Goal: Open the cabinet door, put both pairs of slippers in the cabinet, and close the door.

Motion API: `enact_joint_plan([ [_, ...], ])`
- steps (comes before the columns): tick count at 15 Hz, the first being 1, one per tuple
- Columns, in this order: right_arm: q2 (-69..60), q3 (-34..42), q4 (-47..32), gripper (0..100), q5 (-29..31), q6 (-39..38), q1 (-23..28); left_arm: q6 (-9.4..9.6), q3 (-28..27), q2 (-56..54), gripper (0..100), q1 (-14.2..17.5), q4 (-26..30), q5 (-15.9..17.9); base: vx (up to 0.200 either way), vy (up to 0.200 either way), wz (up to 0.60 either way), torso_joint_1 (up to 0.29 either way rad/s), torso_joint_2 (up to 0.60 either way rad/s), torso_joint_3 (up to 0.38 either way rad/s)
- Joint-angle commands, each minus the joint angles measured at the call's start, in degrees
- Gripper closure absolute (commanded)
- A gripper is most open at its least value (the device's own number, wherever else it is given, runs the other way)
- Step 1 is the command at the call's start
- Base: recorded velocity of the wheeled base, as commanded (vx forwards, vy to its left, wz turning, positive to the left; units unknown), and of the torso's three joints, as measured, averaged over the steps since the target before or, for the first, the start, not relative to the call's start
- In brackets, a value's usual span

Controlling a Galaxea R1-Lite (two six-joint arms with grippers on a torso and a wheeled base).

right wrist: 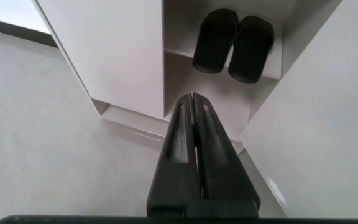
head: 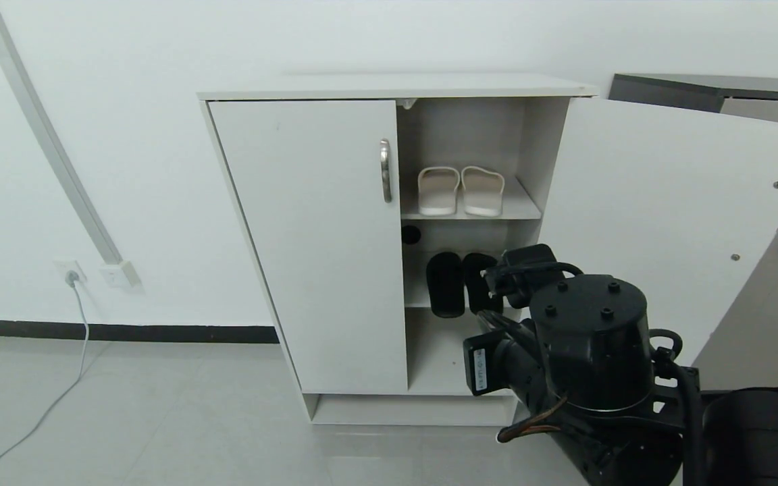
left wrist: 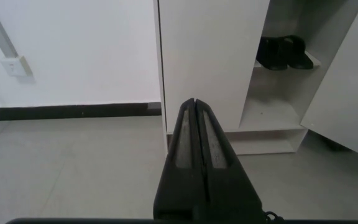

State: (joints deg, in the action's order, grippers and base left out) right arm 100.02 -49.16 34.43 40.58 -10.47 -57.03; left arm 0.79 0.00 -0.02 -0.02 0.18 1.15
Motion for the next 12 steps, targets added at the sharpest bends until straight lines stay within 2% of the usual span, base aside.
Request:
enact_joint_plan([
  [1, 0.2, 0.0, 0.0, 100, 0.0, 0.0, 0.0, 0.0, 0.0, 0.0, 100, 0.0, 0.0, 0.0, 0.0, 0.0, 0.0, 0.0, 0.0, 0.0],
  [12, 1.0, 0.4, 0.0, 100, 0.2, 0.1, 0.2, -0.09, 0.0, 0.0, 100, 0.0, 0.0, 0.0, 0.0, 0.0, 0.0, 0.001, -0.01, -0.012],
])
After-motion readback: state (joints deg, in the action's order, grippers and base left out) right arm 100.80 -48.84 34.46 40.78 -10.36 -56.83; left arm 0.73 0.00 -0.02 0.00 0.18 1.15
